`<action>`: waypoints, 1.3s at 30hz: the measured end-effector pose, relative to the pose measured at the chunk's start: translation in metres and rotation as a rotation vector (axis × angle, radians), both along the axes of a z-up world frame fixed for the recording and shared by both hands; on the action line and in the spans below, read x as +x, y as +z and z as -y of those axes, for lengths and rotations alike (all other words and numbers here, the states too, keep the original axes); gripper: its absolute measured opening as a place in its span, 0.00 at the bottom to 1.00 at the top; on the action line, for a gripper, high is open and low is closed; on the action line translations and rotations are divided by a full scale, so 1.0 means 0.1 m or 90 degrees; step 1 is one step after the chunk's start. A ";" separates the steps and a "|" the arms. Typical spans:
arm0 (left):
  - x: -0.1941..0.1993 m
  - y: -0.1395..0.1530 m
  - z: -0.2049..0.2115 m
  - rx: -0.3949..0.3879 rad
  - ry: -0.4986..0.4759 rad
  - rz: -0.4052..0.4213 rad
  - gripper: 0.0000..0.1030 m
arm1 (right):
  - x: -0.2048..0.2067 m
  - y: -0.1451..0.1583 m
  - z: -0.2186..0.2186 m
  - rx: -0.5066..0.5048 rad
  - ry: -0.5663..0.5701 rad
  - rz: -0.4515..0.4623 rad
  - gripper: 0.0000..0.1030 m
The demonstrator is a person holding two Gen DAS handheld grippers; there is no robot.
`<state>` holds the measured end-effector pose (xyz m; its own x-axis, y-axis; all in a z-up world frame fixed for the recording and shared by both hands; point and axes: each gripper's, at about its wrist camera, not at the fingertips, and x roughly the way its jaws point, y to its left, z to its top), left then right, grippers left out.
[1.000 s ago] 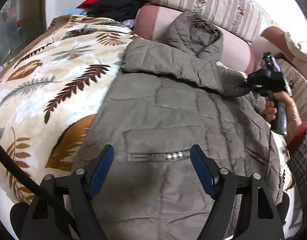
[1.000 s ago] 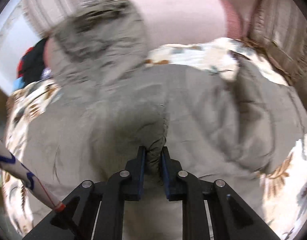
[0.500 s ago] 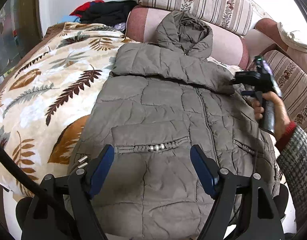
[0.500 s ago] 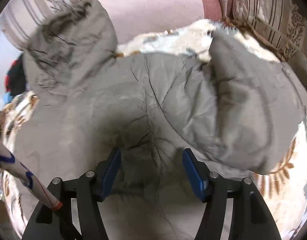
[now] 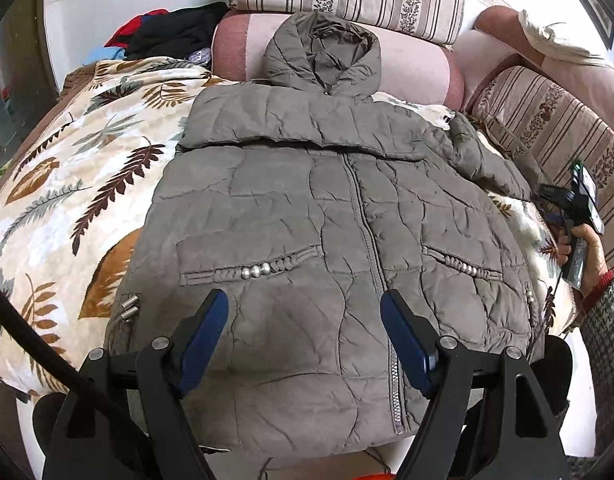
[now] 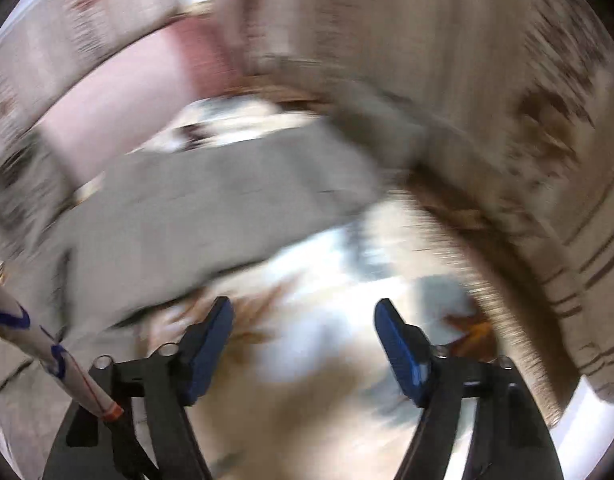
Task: Fold large clothes
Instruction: 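Grasp the other sleeve cuff with the right tool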
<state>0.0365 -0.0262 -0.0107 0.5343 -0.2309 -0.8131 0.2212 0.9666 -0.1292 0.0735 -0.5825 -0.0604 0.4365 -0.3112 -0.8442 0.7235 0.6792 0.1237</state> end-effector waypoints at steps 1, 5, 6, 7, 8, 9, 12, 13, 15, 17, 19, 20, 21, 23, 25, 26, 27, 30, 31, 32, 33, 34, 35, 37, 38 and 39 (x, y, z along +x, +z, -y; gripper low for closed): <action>0.02 0.00 0.01 0.004 0.004 -0.003 0.75 | -0.02 -0.02 0.13 0.006 -0.015 0.008 0.65; 0.13 -0.02 0.02 0.017 0.024 -0.021 0.75 | -0.01 -0.06 0.58 0.016 -0.062 0.040 0.65; 0.17 -0.03 0.03 0.019 0.029 -0.029 0.75 | 0.05 -0.07 0.69 0.013 -0.069 0.046 0.65; 0.21 -0.04 0.04 0.021 0.033 -0.035 0.75 | 0.10 -0.07 0.74 0.009 -0.072 0.045 0.65; 0.23 -0.05 0.05 0.023 0.037 -0.041 0.75 | 0.15 -0.09 0.83 0.003 -0.076 0.043 0.65; 0.28 -0.07 0.06 0.025 0.043 -0.048 0.75 | 0.24 -0.11 0.91 -0.003 -0.081 0.038 0.65; 0.35 -0.08 0.11 0.033 0.050 -0.055 0.75 | 0.40 -0.19 1.06 -0.005 -0.086 0.027 0.65; 0.36 -0.07 0.13 0.039 0.051 -0.054 0.75 | 0.46 -0.22 1.11 -0.005 -0.089 0.024 0.65; 0.38 -0.07 0.17 0.050 0.050 -0.052 0.75 | 0.58 -0.27 1.15 -0.005 -0.092 0.020 0.65; 0.40 -0.08 0.20 0.053 0.047 -0.055 0.75 | 0.65 -0.27 1.15 -0.002 -0.079 0.019 0.40; 0.40 -0.09 0.23 0.057 0.044 -0.058 0.75 | 0.73 -0.20 1.14 -0.007 -0.068 0.004 0.13; 0.41 -0.10 0.23 0.057 0.043 -0.059 0.75 | 0.73 -0.10 1.11 -0.026 -0.065 0.004 0.12; 0.40 -0.10 0.24 0.056 0.041 -0.059 0.75 | 0.70 0.03 1.07 -0.050 -0.060 0.009 0.10; 0.40 -0.10 0.24 0.052 0.039 -0.059 0.75 | 0.61 0.31 1.00 -0.104 -0.065 0.020 0.10; 0.38 -0.10 0.22 0.044 0.036 -0.057 0.75 | 0.53 0.59 1.00 -0.145 -0.085 0.033 0.10; 0.37 -0.09 0.21 0.041 0.036 -0.054 0.75 | 0.49 0.71 1.01 -0.155 -0.096 0.039 0.10; 0.35 -0.09 0.19 0.036 0.037 -0.052 0.75 | 0.45 0.85 1.02 -0.160 -0.106 0.047 0.10; 0.31 -0.08 0.10 0.022 0.041 -0.048 0.75 | 0.46 1.09 0.92 -0.180 -0.106 0.048 0.10; 0.29 -0.08 0.07 0.018 0.044 -0.047 0.75 | 0.47 1.15 0.86 -0.180 -0.102 0.052 0.10; 0.28 -0.08 0.05 0.016 0.046 -0.045 0.75 | 0.47 1.21 0.80 -0.177 -0.095 0.060 0.10; 0.25 -0.08 0.01 0.013 0.049 -0.044 0.75 | 0.49 1.29 0.70 -0.171 -0.082 0.073 0.10; 0.24 -0.08 -0.02 0.009 0.051 -0.043 0.75 | 0.51 1.34 0.61 -0.165 -0.071 0.081 0.10; 0.22 -0.09 -0.06 0.004 0.051 -0.043 0.75 | 0.55 1.41 0.49 -0.158 -0.056 0.090 0.10; 0.18 -0.09 -0.12 -0.004 0.053 -0.041 0.75 | 0.66 1.51 0.26 -0.149 -0.023 0.101 0.10; 0.16 -0.09 -0.14 -0.006 0.054 -0.039 0.75 | 0.72 1.56 0.15 -0.144 -0.005 0.103 0.10; 0.14 -0.09 -0.17 -0.008 0.055 -0.037 0.75 | 0.80 1.62 -0.04 -0.138 0.023 0.106 0.10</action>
